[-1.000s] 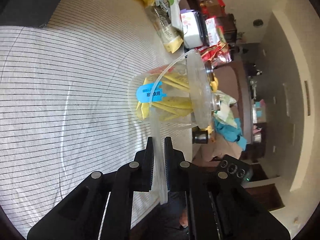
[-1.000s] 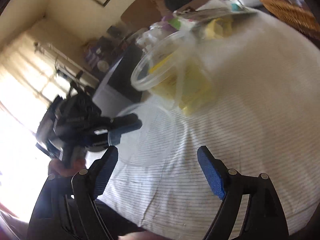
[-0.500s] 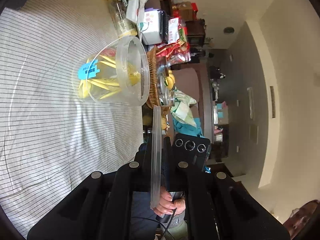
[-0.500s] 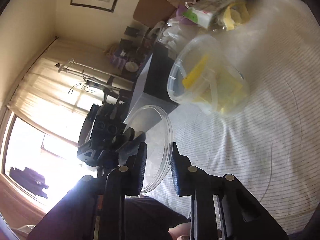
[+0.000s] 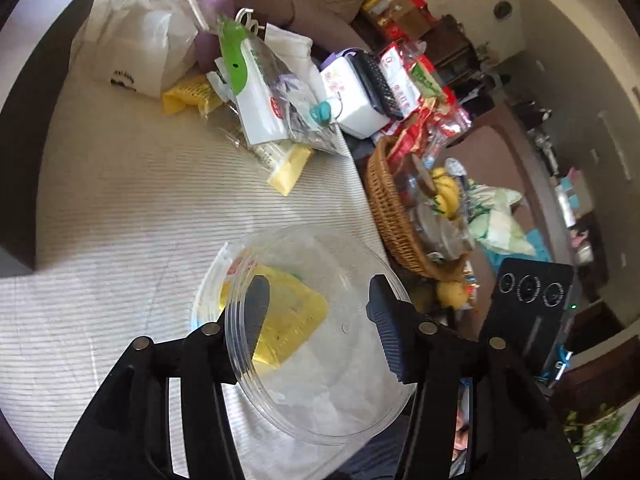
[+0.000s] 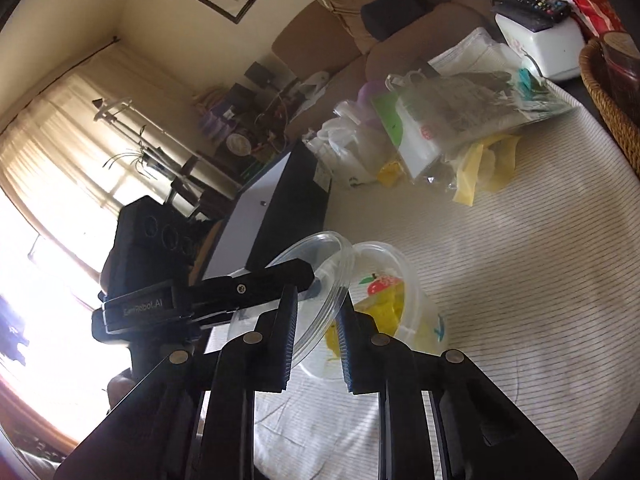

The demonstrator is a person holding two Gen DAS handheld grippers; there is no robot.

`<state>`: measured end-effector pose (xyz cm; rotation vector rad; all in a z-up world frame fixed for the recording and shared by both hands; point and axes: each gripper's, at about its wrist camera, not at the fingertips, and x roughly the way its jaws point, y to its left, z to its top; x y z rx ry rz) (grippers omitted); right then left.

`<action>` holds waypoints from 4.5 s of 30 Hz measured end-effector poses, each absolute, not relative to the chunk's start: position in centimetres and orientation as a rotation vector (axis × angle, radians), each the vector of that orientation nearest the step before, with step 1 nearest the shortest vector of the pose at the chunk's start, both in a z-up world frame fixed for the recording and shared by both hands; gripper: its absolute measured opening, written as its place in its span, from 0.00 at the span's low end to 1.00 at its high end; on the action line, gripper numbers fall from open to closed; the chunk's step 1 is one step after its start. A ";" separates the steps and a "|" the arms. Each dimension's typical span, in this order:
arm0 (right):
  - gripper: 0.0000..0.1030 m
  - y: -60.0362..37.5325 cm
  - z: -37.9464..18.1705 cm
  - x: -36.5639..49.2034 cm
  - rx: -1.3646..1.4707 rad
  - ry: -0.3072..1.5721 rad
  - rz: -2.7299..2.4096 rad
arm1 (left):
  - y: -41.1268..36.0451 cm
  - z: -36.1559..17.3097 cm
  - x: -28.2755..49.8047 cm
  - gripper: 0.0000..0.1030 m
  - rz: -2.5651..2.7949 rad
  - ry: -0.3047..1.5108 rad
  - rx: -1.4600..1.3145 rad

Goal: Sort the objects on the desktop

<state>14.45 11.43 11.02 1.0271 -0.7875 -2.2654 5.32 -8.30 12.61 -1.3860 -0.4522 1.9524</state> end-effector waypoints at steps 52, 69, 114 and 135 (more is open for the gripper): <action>0.10 6.4 3.5 18.8 1.253 -0.430 -2.073 | -17.0 3.9 11.2 0.21 1.739 -0.460 -1.513; 0.10 6.1 4.4 19.3 1.192 -0.475 -2.025 | -18.7 2.5 8.9 0.70 1.692 -0.592 -1.474; 0.10 8.1 5.8 19.7 1.115 -0.423 -2.049 | -14.3 7.7 11.9 0.18 1.541 -0.193 -1.185; 0.10 8.2 11.9 17.6 1.048 -0.365 -2.070 | -18.4 14.0 12.7 0.63 1.736 -0.326 -1.307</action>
